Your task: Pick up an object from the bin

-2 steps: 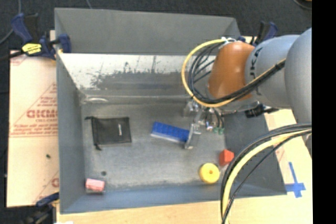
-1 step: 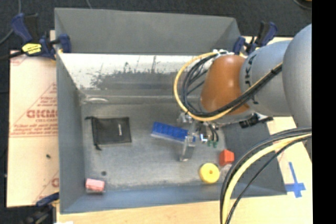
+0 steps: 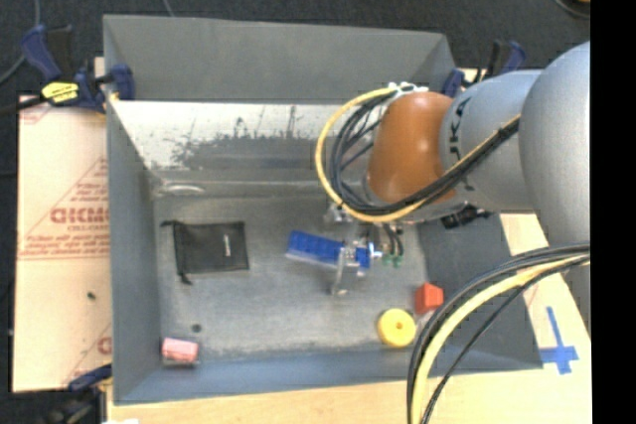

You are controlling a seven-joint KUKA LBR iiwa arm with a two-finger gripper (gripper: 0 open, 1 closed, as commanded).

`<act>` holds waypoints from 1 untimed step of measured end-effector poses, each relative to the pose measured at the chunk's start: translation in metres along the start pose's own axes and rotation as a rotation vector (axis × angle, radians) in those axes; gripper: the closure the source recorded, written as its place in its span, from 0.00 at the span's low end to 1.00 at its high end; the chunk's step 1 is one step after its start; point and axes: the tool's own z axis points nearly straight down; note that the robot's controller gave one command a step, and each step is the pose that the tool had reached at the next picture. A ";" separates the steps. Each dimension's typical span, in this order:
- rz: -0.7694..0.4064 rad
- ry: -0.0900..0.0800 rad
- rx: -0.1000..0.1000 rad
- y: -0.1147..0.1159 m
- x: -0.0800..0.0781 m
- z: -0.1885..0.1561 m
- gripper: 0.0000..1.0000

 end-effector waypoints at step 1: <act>0.065 0.003 -0.001 0.005 0.007 -0.001 1.00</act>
Offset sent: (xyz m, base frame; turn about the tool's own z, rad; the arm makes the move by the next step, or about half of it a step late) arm 0.0000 0.0000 0.0000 0.0000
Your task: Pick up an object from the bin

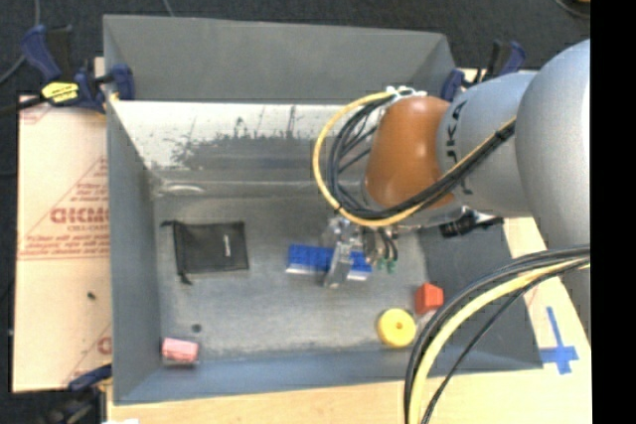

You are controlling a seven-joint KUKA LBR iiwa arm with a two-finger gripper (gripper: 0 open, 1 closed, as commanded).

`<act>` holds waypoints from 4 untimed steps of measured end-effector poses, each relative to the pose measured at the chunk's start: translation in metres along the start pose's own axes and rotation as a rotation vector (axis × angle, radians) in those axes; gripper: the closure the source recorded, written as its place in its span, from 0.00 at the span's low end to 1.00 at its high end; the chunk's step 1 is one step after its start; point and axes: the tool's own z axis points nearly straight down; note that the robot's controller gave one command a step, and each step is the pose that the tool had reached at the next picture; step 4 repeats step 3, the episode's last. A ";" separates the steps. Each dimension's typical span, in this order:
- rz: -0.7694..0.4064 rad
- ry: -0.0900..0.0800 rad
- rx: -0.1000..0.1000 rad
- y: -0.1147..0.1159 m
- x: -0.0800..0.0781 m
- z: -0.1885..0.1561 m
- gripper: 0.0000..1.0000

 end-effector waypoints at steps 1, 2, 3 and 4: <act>-0.001 0.000 0.000 0.000 0.000 0.000 1.00; -0.029 -0.003 0.000 0.002 -0.015 -0.101 1.00; -0.030 -0.003 0.001 0.002 -0.015 -0.101 1.00; -0.030 -0.003 0.001 0.002 -0.015 -0.101 1.00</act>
Offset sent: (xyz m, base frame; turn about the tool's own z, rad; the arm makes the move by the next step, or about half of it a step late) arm 0.0127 0.0006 0.1003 -0.0280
